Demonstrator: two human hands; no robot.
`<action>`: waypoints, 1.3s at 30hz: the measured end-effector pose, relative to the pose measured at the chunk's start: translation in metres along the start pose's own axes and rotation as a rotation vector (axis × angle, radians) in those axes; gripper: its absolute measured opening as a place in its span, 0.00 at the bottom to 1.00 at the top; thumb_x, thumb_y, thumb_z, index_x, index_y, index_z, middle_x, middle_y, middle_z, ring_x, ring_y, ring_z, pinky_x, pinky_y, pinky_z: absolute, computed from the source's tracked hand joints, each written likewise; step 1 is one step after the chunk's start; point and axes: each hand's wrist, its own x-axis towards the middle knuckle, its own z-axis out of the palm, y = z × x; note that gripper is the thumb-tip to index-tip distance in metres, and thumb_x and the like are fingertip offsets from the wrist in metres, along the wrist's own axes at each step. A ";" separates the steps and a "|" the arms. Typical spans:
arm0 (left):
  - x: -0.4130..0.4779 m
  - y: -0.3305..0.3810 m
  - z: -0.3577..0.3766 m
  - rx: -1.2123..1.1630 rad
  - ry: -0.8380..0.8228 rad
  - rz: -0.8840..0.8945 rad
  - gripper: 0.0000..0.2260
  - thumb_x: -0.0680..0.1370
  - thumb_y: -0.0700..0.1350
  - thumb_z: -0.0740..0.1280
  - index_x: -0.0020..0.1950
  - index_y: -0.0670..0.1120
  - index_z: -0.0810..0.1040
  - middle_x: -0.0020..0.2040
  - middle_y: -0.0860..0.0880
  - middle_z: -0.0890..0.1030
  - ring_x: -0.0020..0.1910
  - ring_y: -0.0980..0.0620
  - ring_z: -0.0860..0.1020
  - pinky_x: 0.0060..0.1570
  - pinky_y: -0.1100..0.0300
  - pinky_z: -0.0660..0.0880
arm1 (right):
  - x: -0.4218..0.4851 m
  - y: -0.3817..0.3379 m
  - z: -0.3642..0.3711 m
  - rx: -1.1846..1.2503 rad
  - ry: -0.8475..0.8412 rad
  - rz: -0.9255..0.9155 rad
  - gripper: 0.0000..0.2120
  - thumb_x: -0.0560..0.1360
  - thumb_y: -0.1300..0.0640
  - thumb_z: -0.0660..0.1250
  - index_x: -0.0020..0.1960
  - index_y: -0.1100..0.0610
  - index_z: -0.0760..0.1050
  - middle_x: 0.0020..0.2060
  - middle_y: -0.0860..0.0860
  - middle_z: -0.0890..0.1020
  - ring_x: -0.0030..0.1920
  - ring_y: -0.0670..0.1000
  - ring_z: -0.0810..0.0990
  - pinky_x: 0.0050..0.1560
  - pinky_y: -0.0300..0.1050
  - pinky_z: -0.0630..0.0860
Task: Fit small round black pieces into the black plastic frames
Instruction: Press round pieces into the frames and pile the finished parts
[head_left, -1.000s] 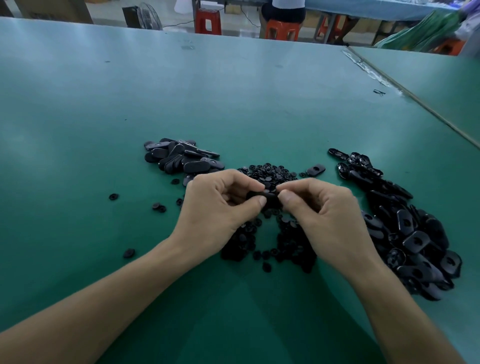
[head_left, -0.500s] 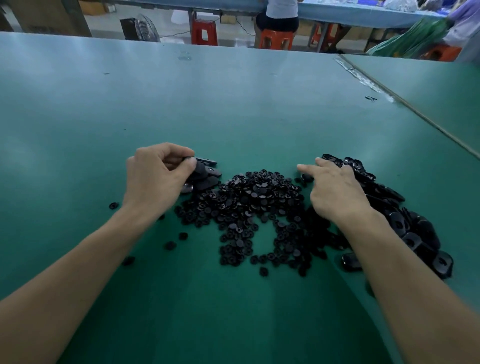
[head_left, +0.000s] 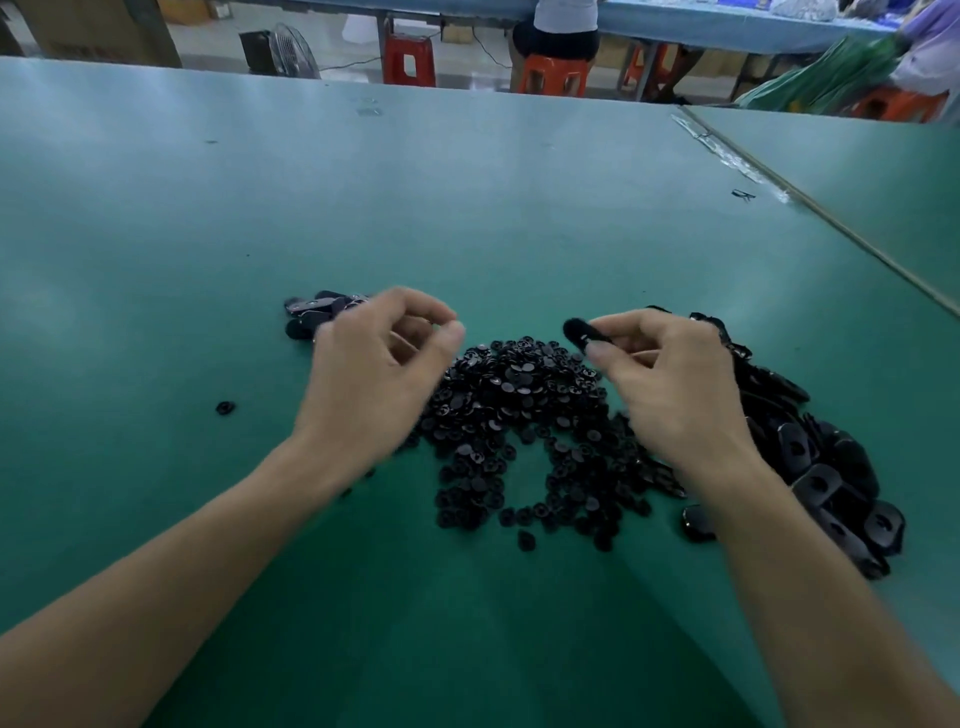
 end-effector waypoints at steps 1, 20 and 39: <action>-0.008 0.006 0.006 -0.109 -0.068 -0.041 0.02 0.74 0.51 0.72 0.45 0.56 0.81 0.36 0.54 0.83 0.32 0.55 0.83 0.29 0.63 0.78 | -0.005 -0.004 0.003 0.118 -0.074 0.008 0.08 0.77 0.60 0.72 0.47 0.48 0.84 0.36 0.45 0.84 0.37 0.40 0.82 0.40 0.31 0.74; -0.033 0.000 0.025 -0.505 -0.157 -0.172 0.04 0.76 0.35 0.73 0.49 0.42 0.81 0.38 0.45 0.85 0.38 0.49 0.85 0.37 0.61 0.81 | -0.038 0.003 0.028 0.200 -0.038 -0.139 0.07 0.73 0.58 0.76 0.49 0.49 0.84 0.40 0.43 0.85 0.43 0.39 0.83 0.47 0.30 0.76; -0.031 -0.001 0.025 -0.563 -0.131 -0.219 0.09 0.78 0.30 0.69 0.50 0.43 0.83 0.39 0.45 0.86 0.39 0.48 0.86 0.38 0.63 0.81 | -0.045 0.002 0.032 -0.203 -0.090 -0.194 0.06 0.80 0.57 0.67 0.45 0.51 0.73 0.39 0.41 0.76 0.41 0.43 0.74 0.43 0.36 0.69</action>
